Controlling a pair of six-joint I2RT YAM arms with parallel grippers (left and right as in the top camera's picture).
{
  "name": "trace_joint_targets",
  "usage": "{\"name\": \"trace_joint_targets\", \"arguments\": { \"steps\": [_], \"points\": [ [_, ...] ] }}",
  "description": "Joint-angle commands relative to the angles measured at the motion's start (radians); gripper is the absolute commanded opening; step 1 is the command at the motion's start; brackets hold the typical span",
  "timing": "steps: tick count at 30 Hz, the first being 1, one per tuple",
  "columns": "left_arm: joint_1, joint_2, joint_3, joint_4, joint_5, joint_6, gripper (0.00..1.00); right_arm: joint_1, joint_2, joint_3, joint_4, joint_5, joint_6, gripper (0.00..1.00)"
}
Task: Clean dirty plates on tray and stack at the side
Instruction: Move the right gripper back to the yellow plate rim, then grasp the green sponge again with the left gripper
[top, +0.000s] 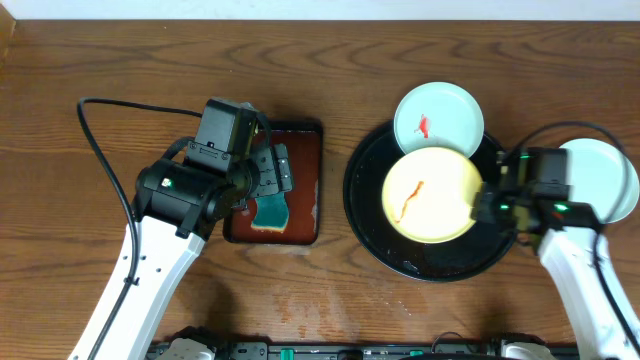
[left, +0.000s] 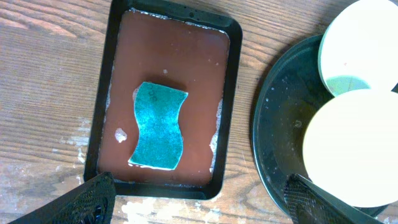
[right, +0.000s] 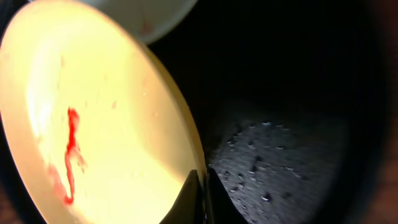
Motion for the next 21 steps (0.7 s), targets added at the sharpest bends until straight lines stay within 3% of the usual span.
{"name": "trace_joint_targets", "arguments": {
  "steps": [1,5,7,9,16,21],
  "points": [
    [0.003,0.000,0.018,-0.003,-0.005,0.002,0.87,0.082,0.119,-0.049,0.030,0.075,0.189,0.01],
    [0.003,0.000,0.018,-0.003,-0.005,0.002,0.87,0.101,0.210,-0.048,0.083,0.071,0.225,0.01],
    [0.003,0.000,0.018,-0.003,-0.006,0.003,0.87,0.101,0.212,-0.039,0.111,0.069,0.113,0.05],
    [0.003,0.000,0.018,-0.003,-0.006,0.003,0.87,0.099,0.198,-0.013,0.111,0.076,-0.007,0.17],
    [0.003,0.021,0.009,0.000,-0.014,0.010,0.87,0.099,0.029,0.121,-0.005,0.025,-0.078,0.28],
    [0.003,0.113,-0.093,0.007,-0.069,-0.002,0.84,0.100,-0.108,0.130,-0.016,0.008,-0.077,0.33]
  ]
}}
